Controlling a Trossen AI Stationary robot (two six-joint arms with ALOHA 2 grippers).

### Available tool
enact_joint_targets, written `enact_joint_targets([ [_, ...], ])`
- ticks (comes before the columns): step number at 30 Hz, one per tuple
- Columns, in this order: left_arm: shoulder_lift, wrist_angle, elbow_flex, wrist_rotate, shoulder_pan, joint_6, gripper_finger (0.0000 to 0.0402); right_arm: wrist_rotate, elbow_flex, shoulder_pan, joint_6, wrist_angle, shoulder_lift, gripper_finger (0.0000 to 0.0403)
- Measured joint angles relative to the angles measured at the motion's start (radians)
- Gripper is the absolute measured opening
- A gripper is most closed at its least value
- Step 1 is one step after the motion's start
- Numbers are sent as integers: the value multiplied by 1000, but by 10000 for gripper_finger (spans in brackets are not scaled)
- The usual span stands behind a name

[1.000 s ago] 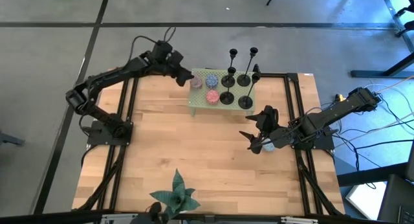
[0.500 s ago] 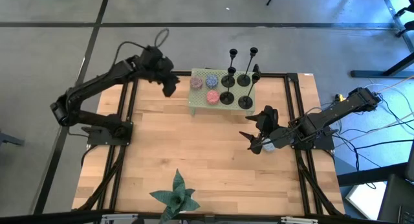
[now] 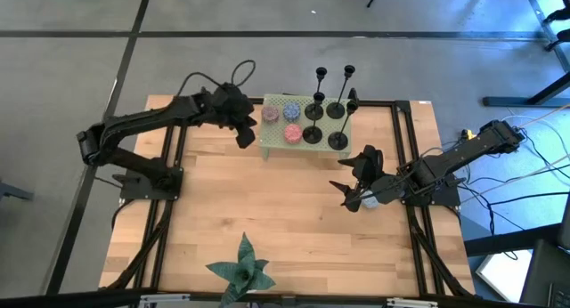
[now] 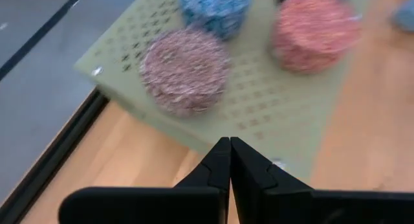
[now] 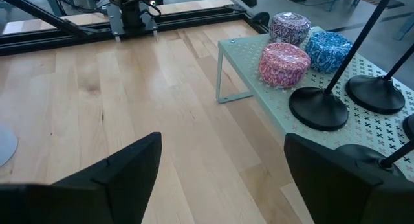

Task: Pick & Place candle stick holders
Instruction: Put the brown scented candle on the shelf, then put the light blue scented candle on the shelf

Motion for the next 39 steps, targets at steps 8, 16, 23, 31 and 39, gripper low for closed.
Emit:
enact_joint_targets([
  [8,98,11,-1,-61,-4,-51,2,0,0,0,0,0,0,328],
  [16,154,127,-1,-74,-3,-51,2,0,0,0,0,0,0,328],
  [23,160,148,-1,-81,17,-51,2,0,0,0,0,0,0,328],
  [31,155,165,-1,-75,23,-24,2,1,0,0,-1,0,0,328],
  [39,32,74,-1,-80,-14,-54,2,0,0,0,0,0,0,328],
])
